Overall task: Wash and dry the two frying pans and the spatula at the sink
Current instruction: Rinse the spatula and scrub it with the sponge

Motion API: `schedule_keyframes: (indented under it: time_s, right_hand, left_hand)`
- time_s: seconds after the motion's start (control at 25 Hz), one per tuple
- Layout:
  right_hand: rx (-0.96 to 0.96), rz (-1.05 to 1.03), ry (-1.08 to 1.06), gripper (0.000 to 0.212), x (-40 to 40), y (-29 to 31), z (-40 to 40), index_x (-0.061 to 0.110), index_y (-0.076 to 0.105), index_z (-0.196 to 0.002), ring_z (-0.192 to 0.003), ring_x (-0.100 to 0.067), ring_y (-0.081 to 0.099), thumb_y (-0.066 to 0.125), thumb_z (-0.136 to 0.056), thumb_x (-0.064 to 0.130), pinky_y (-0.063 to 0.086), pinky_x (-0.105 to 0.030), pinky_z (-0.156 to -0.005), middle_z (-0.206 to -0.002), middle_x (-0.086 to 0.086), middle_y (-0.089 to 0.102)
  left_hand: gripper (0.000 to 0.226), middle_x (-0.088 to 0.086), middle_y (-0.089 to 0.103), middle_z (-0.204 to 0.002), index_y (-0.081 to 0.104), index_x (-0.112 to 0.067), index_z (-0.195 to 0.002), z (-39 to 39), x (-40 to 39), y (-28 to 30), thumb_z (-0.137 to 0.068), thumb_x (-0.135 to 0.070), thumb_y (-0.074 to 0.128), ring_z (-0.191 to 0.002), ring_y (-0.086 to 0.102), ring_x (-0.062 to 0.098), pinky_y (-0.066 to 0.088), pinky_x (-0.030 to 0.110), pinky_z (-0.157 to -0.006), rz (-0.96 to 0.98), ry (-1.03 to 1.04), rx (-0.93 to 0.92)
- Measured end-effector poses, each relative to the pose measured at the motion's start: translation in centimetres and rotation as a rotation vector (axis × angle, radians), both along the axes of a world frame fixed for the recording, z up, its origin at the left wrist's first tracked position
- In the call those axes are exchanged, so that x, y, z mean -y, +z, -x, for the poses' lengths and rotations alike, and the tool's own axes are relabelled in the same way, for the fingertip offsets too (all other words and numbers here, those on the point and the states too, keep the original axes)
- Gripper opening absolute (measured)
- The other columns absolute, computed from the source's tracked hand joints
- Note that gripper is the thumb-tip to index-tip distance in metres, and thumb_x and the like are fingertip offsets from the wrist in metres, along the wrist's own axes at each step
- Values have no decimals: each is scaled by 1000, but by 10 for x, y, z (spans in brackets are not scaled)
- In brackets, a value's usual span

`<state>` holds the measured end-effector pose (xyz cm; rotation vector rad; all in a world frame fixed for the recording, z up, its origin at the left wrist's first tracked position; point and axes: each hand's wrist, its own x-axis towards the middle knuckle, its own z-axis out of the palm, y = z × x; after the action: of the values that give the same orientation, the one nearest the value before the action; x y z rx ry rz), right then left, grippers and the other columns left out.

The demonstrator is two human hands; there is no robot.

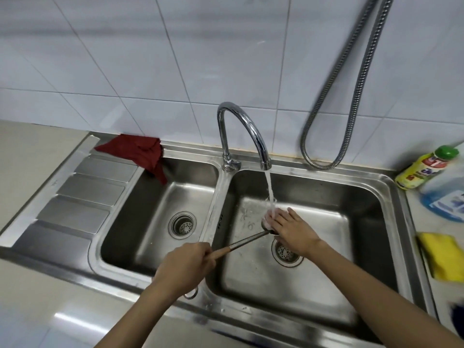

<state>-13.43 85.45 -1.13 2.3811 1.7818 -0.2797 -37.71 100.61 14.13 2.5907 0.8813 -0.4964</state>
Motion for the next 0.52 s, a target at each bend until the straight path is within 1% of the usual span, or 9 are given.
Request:
schedule_keyframes:
  time_s: [0.08, 0.12, 0.16, 0.2, 0.24, 0.32, 0.36, 0.44, 0.52]
  right_hand:
    - [26, -22, -70, 77, -7, 3, 5, 10, 34, -146, -140, -29, 34, 66, -83, 39, 24, -49, -113, -149, -12, 41]
    - [5, -47, -127, 80, -13, 7, 13, 8, 30, -148, -142, -31, 29, 67, -83, 38, 20, -50, -116, -152, -14, 34]
    - [-33, -100, -168, 81, -20, 7, 23, 6, 21, -150, -145, -33, 19, 62, -87, 35, 12, -49, -119, -157, -16, 22]
    - [-120, -131, -191, 78, -26, 7, 35, 4, 14, -151, -147, -33, 10, 55, -91, 33, 6, -45, -121, -159, -15, 12]
    - [-227, -149, -181, 74, -31, 8, 47, 4, 11, -151, -148, -31, 6, 50, -94, 31, 4, -40, -122, -160, -13, 8]
    - [-418, -157, -111, 66, -34, 13, 62, 7, 18, -150, -148, -23, 9, 48, -96, 30, 2, -30, -120, -159, -9, 14]
    - [-457, -162, -83, 63, -32, 13, 62, 10, 21, -150, -148, -21, 11, 48, -96, 29, 1, -28, -119, -159, -8, 18]
    - [-388, -147, -43, 63, -24, 10, 49, 18, 22, -150, -148, -20, 10, 50, -95, 27, 0, -32, -119, -159, -4, 20]
    - [-238, -127, -66, 70, -15, 4, 31, 21, 16, -151, -149, -27, 4, 53, -92, 27, -2, -38, -119, -160, -9, 12]
  left_hand:
    - [19, -7, 61, -86, 59, -26, -96, 6, 2, 2, -93, -42, 49, -81, 63, 18, 43, 31, -64, -81, -4, 36]
    - [18, -7, 62, -90, 58, -26, -98, 7, 2, 2, -93, -41, 50, -83, 63, 18, 43, 31, -65, -102, 6, 60]
    - [17, -6, 63, -92, 57, -25, -99, 9, 0, 1, -93, -40, 50, -83, 63, 18, 42, 30, -66, -106, 15, 76]
    - [16, -5, 63, -92, 56, -24, -99, 10, -3, 0, -94, -38, 50, -83, 62, 19, 41, 30, -65, -88, 28, 74]
    - [16, -4, 63, -91, 55, -22, -97, 10, -4, -2, -94, -37, 50, -81, 62, 20, 40, 30, -63, -52, 44, 57]
    - [16, -2, 64, -86, 54, -21, -90, 12, -5, -8, -93, -36, 51, -77, 61, 21, 40, 31, -61, 46, 89, 22]
    - [16, -2, 64, -84, 55, -20, -88, 12, -5, -11, -93, -35, 52, -74, 60, 21, 40, 32, -59, 86, 111, 17]
    - [15, -5, 61, -79, 56, -21, -86, 13, -4, -17, -91, -34, 54, -71, 57, 20, 37, 31, -57, 122, 142, 28]
    - [13, -5, 60, -75, 56, -23, -83, 17, -5, -20, -89, -34, 56, -66, 54, 16, 35, 29, -54, 139, 165, 36]
